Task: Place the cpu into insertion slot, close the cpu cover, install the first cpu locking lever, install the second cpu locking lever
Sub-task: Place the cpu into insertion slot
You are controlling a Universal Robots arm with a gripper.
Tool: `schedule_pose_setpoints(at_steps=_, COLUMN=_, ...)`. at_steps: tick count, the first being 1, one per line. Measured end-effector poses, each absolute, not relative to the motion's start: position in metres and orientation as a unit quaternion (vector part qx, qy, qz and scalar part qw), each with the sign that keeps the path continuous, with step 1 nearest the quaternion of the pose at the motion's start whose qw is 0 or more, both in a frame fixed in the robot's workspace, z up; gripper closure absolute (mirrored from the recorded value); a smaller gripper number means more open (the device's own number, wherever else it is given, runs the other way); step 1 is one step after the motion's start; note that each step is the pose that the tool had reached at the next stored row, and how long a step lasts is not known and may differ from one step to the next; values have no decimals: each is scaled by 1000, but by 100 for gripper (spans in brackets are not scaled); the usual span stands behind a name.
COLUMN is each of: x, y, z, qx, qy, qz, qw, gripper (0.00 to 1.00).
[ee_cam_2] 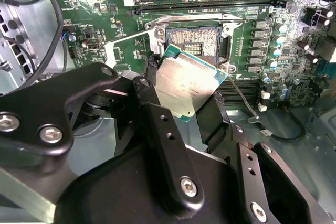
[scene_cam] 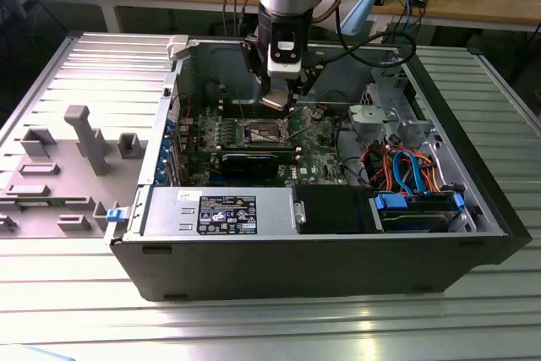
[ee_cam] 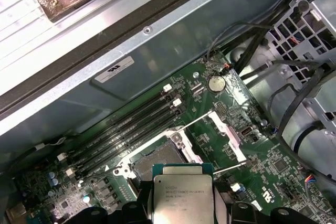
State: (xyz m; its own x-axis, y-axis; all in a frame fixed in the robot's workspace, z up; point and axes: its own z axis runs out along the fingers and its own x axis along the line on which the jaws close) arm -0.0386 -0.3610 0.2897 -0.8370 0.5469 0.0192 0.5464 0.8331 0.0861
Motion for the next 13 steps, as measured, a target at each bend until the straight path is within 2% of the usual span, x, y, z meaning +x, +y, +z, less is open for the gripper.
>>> schedule_pose_setpoints(at_steps=13, x=-39, y=-361, z=290, qx=298, qy=954, qz=44, qw=4, gripper=45)
